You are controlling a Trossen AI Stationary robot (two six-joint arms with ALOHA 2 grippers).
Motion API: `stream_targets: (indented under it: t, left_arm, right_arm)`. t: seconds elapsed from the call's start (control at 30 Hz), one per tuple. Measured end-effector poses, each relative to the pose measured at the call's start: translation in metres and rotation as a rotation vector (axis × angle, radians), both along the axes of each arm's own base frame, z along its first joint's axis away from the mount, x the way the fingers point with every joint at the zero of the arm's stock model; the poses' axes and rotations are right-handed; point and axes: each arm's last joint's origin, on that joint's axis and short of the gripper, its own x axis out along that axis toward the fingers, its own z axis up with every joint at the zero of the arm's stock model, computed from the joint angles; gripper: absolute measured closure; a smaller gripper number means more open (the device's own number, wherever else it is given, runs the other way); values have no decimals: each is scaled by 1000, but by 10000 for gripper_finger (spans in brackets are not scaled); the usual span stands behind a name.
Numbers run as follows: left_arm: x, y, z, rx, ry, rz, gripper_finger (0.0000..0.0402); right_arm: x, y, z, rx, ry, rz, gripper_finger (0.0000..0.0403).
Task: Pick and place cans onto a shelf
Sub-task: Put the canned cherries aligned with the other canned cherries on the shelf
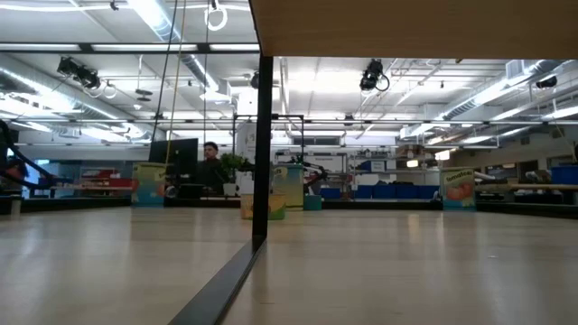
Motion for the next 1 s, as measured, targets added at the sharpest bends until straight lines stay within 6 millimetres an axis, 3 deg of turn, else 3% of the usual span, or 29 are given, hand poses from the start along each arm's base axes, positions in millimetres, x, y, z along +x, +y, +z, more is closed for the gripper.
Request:
stream_targets:
  t: [0.3,0.57,0.83,1.0]
  left_arm:
    - [-4,4,4,-24,35,-6,72]
    - [-2,7,4,-41,36,5,47]
    - [-7,14,24,-125,37,-32,45]
    - [-1,20,24,-151,42,-22,44]
  right_arm:
    - [0,0,0,0,0,0,108]
    - [0,0,0,0,0,0,108]
    - [0,0,0,1,-1,0,108]
    - [0,0,0,0,0,0,108]
